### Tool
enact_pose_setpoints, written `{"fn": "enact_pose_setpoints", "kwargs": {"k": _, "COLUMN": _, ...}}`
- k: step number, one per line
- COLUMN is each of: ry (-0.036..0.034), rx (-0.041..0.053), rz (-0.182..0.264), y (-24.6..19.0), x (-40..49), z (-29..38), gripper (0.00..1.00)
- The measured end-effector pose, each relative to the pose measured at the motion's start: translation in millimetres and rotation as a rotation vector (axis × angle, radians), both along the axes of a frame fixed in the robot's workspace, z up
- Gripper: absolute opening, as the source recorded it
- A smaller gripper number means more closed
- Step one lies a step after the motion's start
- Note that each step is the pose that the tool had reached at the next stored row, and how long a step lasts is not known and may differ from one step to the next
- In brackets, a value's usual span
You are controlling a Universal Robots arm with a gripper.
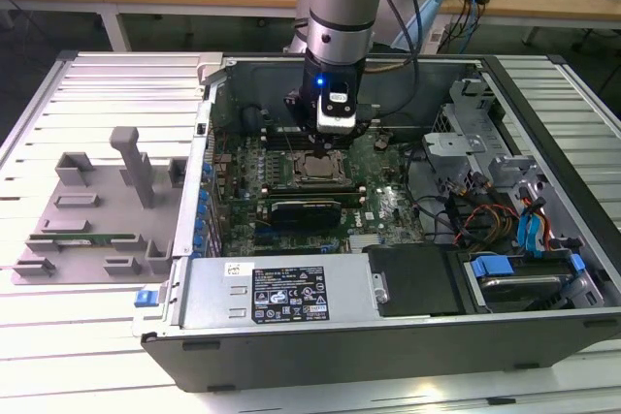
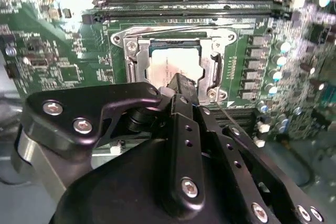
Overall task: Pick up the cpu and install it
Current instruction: 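Close the cpu cover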
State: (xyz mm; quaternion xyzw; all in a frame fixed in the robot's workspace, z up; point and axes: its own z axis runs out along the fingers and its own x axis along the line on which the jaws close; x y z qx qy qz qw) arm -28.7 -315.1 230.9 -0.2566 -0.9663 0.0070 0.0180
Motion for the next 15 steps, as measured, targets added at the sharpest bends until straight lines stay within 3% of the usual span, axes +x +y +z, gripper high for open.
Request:
{"fn": "enact_pose_setpoints", "kwargs": {"k": 1, "ry": 0.0, "rx": 0.0, "rz": 0.049, "y": 0.0, "x": 0.0, "z": 0.0, "gripper": 0.11}}
{"fn": "enact_pose_setpoints", "kwargs": {"k": 4, "ry": 0.0, "rx": 0.0, "rz": 0.119, "y": 0.0, "x": 0.0, "z": -0.1, "gripper": 0.11}}
{"fn": "enact_pose_setpoints", "kwargs": {"k": 6, "ry": 0.0, "rx": 0.0, "rz": 0.19, "y": 0.0, "x": 0.0, "z": -0.1, "gripper": 0.11}}
{"fn": "enact_pose_setpoints", "kwargs": {"k": 10, "ry": 0.0, "rx": 0.0001, "rz": 0.275, "y": 0.0, "x": 0.0, "z": -0.2, "gripper": 0.11}}
{"fn": "enact_pose_setpoints", "kwargs": {"k": 11, "ry": 0.0, "rx": 0.0, "rz": 0.333, "y": 0.0, "x": 0.0, "z": -0.2, "gripper": 0.11}}
{"fn": "enact_pose_setpoints", "kwargs": {"k": 13, "ry": 0.0, "rx": 0.0, "rz": 0.375, "y": 0.0, "x": 0.0, "z": -0.3, "gripper": 0.11}}
{"fn": "enact_pose_setpoints", "kwargs": {"k": 15, "ry": 0.0, "rx": -0.0001, "rz": 0.463, "y": 0.0, "x": 0.0, "z": -0.6, "gripper": 0.11}}
